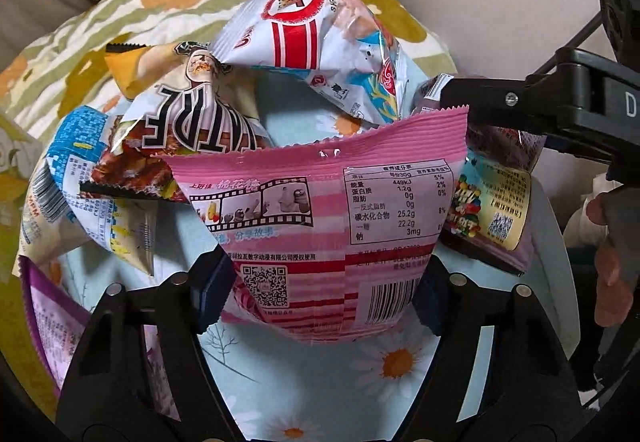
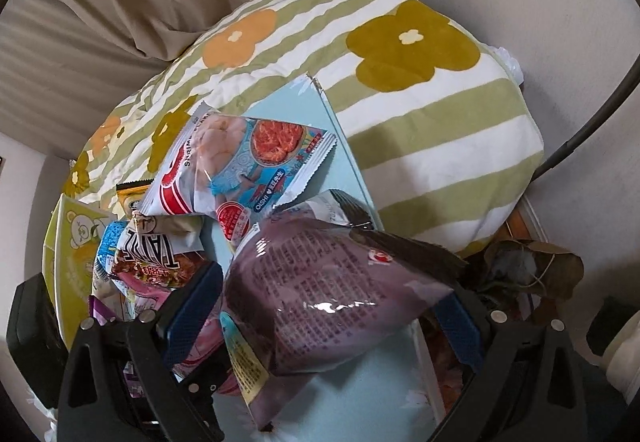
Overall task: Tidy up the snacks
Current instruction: 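Grasp the pink striped bag with the left tool while the right tool grasps the purple-brown bag, then carry both bags over the box and open the left tool to drop the pink striped bag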
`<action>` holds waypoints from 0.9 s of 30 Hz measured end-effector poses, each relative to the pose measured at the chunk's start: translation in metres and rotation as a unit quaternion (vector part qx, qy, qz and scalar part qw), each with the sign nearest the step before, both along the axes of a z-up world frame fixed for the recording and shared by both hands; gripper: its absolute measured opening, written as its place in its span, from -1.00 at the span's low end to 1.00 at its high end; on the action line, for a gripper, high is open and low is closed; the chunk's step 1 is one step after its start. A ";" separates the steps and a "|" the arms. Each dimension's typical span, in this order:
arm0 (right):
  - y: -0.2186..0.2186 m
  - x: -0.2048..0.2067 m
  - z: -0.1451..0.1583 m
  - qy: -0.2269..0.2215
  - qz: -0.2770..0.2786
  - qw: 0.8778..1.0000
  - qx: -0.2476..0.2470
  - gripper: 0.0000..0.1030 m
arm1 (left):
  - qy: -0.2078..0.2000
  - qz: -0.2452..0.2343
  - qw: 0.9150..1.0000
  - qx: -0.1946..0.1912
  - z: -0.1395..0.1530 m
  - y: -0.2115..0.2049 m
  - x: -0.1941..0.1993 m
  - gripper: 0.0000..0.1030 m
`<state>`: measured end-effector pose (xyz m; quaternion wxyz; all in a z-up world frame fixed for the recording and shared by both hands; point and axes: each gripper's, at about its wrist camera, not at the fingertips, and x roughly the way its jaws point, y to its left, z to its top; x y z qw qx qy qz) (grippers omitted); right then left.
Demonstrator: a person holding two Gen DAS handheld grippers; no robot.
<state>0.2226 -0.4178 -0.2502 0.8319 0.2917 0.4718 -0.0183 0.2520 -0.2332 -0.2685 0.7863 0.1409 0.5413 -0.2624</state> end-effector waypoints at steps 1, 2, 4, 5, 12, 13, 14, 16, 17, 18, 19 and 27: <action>0.001 0.000 0.000 -0.001 0.001 1.000 -0.001 0.93 | 0.001 0.000 1.000 -0.002 0.000 0.001 0.000 0.36; 0.003 0.001 0.000 -0.002 0.001 1.000 -0.003 0.93 | 0.002 0.001 1.000 -0.002 0.001 0.001 -0.001 0.35; 0.006 0.004 0.000 -0.002 0.002 1.000 -0.005 0.93 | 0.003 0.001 1.000 0.000 0.001 0.002 -0.002 0.34; 0.007 0.005 0.000 -0.002 0.002 1.000 -0.005 0.92 | 0.004 0.001 1.000 0.001 0.001 0.002 -0.003 0.34; 0.014 0.010 -0.006 0.003 0.012 1.000 -0.009 0.81 | 0.011 0.014 1.000 0.002 0.000 0.014 -0.008 0.33; 0.015 0.010 -0.007 0.003 0.012 1.000 -0.011 0.79 | 0.011 0.016 1.000 0.002 0.000 0.016 -0.010 0.33; 0.017 0.011 -0.007 0.004 0.014 1.000 -0.012 0.73 | 0.011 0.018 1.000 0.003 0.000 0.019 -0.012 0.34; 0.018 0.011 -0.008 0.002 0.019 1.000 -0.010 0.64 | 0.010 0.022 1.000 0.003 -0.001 0.020 -0.012 0.33; 0.019 0.011 -0.009 0.002 0.021 1.000 -0.011 0.54 | 0.010 0.025 1.000 0.003 -0.001 0.021 -0.012 0.33; 0.020 0.011 -0.009 0.001 0.024 1.000 -0.011 0.45 | 0.010 0.029 1.000 0.002 -0.001 0.023 -0.012 0.33; 0.021 0.010 -0.008 0.001 0.025 1.000 -0.014 0.44 | 0.010 0.032 0.999 0.002 -0.001 0.024 -0.013 0.34; 0.025 -0.004 -0.001 -0.012 0.036 0.999 -0.022 0.19 | 0.001 0.049 0.999 -0.006 0.010 0.029 -0.022 0.33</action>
